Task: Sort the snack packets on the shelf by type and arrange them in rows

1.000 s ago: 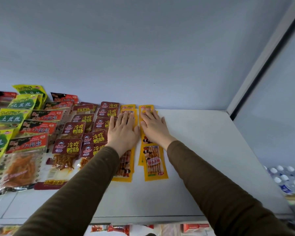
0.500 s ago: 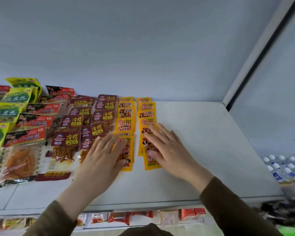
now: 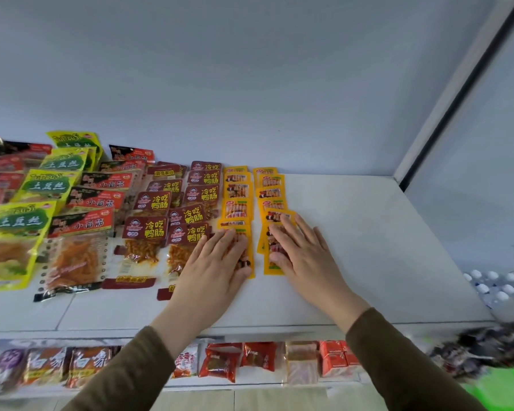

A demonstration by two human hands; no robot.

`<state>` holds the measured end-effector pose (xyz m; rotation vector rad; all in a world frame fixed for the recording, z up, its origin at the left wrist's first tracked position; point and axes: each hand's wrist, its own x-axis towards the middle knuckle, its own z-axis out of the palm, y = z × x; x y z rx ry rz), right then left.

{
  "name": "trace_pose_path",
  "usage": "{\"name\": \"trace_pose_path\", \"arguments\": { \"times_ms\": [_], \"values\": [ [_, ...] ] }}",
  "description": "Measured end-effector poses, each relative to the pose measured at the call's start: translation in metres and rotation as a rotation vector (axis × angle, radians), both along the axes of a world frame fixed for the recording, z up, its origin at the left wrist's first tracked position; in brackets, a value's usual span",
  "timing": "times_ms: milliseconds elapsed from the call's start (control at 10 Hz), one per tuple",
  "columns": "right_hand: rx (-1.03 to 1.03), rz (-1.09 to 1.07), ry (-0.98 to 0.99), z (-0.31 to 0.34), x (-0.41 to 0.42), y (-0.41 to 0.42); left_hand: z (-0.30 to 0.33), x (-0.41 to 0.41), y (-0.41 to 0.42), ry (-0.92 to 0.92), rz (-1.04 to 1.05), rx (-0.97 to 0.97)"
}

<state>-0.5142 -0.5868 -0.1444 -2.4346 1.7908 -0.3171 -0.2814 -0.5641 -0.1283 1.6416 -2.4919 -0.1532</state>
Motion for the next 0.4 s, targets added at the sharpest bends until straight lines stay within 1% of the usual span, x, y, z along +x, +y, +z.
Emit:
{"name": "trace_pose_path", "arguments": {
  "times_ms": [100, 300, 400],
  "values": [
    [-0.044, 0.051, 0.025, 0.006, 0.006, 0.009, 0.0, -0.002, 0.011, 0.004, -0.064, -0.03],
    [0.0, 0.135, 0.067, 0.02, 0.006, 0.03, 0.006, 0.003, 0.034, 0.004, -0.058, -0.016],
    [0.041, 0.169, 0.051, 0.028, 0.003, 0.045, 0.011, 0.009, 0.05, 0.018, -0.057, 0.016]
  ]
}}
